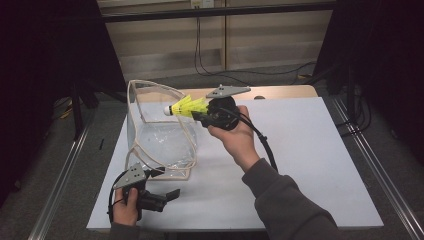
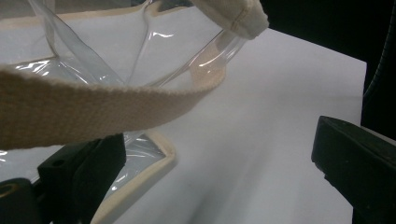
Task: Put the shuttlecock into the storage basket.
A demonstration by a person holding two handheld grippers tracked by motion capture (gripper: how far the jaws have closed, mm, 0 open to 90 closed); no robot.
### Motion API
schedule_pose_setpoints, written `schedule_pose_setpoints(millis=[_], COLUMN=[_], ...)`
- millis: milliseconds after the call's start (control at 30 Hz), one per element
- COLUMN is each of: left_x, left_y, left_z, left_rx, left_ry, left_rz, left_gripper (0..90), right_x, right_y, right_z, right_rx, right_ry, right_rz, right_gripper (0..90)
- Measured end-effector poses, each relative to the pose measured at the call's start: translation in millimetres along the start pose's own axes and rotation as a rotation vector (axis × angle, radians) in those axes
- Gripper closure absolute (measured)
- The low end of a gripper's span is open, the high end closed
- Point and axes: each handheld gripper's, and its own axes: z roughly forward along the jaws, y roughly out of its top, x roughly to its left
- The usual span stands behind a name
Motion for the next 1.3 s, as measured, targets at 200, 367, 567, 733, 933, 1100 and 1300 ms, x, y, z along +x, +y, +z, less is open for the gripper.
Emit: schedule_pose_setpoints(millis=[200,367,567,733,933,1100,1300], left_x=[-0.3,-0.1,-0.2,-0.4,-0.1,0.1,0.1], left_y=[0.4,0.4,0.5,0.4,0.5,0.8,0.5], left_z=[0.3,0.1,0.0,0.3,0.0,-0.5,-0.6], left_rx=[-0.002,-0.003,-0.004,-0.004,-0.005,-0.004,-0.004], left_ry=[-0.014,-0.015,-0.016,-0.017,-0.016,-0.015,-0.016], left_rz=[0.000,0.000,0.001,0.001,0.001,0.006,0.003], left_gripper=[3.1,3.1,3.1,3.1,3.1,3.1,3.1], right_x=[6.5,13.5,20.3,25.1,30.4,35.4,38.5], right_y=[1.5,3.6,4.9,4.2,4.9,5.1,4.7], right_z=[6.7,12.3,18.9,24.9,29.6,33.9,38.6], right_rx=[0.007,0.012,0.023,0.033,0.039,0.050,0.060], right_ry=[-0.003,-0.003,-0.005,0.002,0.001,0.009,0.011], right_rz=[-0.017,-0.031,-0.053,-0.060,-0.072,-0.088,-0.092], right_gripper=[85.1,85.0,85.0,85.0,85.1,85.0,85.0])
